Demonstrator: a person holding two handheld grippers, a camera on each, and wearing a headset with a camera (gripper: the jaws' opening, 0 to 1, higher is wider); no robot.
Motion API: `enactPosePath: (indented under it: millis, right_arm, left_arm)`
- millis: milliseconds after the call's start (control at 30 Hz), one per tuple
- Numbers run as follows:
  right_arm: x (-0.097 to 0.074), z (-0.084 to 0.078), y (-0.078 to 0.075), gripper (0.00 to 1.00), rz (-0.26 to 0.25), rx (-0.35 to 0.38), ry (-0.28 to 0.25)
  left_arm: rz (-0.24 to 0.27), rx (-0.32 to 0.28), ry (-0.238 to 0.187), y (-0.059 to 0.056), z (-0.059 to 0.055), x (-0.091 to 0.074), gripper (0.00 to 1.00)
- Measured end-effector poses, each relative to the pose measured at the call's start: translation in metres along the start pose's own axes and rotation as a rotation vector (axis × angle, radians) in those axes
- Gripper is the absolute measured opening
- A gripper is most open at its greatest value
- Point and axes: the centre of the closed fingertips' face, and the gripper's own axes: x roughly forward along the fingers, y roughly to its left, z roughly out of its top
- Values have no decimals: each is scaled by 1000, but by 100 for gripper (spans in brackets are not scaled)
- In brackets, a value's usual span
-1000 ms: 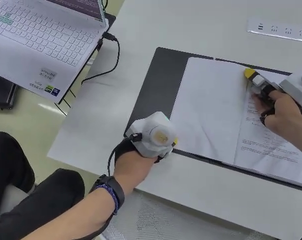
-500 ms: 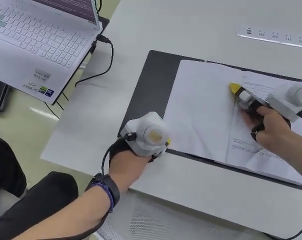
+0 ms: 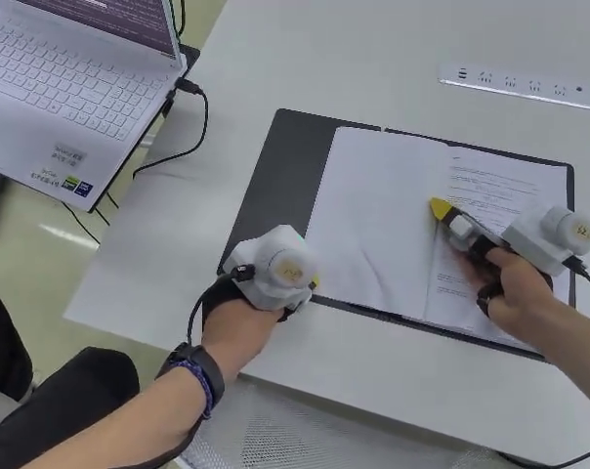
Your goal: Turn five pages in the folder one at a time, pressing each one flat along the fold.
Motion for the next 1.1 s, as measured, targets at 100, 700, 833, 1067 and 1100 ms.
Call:
enactPosePath:
  millis: [100,700,833,1067,1100]
  right_arm:
    - [-9,-6,9,0,3,-4,-2]
    - [-44,-40,28,0,23,-48,49]
    - [-51,-48,31,0,30,-55,66]
    - [-59,-59,29,0,38,-62,90]
    - [-60,-59,28,0,38,-62,93]
  left_arm:
    - [-2,-6,-4,0,0,0,0]
    - [-2,-7,-16,0,-1,1,0]
    - [-2,-3,-16,0,-1,0,0]
    - [-3,-4,-18,0,-1,0,0]
    - [-3,-5,-19,0,-1,0,0]
